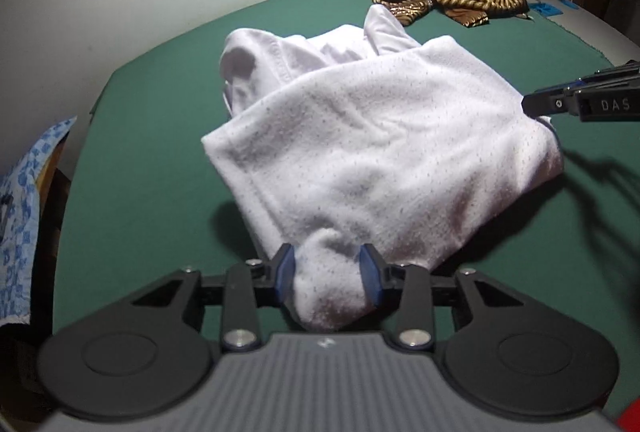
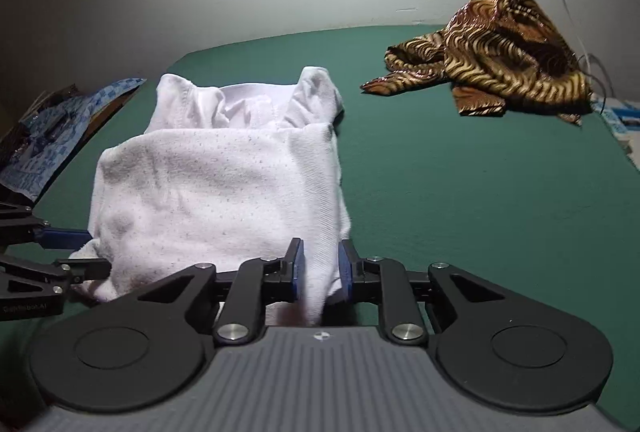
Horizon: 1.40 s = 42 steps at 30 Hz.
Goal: Fold clothes
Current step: 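Press the folded shirt edge with the left gripper to tidy it, then grasp the shirt edge with the right gripper and lift it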
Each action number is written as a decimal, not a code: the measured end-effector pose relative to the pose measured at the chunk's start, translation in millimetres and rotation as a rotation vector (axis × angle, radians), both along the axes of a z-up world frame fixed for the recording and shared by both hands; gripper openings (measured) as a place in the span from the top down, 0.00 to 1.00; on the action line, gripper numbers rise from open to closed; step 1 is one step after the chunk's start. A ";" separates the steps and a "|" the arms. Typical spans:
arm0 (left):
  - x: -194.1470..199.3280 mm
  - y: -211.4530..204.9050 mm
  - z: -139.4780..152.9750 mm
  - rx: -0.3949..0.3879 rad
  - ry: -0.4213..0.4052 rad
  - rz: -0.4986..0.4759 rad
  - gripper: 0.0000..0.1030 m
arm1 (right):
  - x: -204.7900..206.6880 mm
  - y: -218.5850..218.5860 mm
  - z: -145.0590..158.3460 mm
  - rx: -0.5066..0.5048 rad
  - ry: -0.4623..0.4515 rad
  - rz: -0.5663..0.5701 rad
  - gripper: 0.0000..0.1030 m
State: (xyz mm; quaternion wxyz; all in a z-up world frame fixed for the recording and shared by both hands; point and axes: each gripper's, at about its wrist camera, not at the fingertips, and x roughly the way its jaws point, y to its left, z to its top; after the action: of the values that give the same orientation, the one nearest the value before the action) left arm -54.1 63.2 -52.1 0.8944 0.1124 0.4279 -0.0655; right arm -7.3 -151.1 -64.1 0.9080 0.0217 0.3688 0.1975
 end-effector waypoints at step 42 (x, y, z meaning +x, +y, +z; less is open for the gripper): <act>93.2 72.6 -0.8 -0.150 0.022 0.213 0.03 | 86.9 34.3 15.6 -0.125 0.088 0.174 0.87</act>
State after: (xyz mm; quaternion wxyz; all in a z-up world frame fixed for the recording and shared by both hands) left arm 39.1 135.8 -53.0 0.8974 -0.0018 0.4412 -0.0031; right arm 79.6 -116.9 -48.5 0.8700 -0.0582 0.4204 0.2510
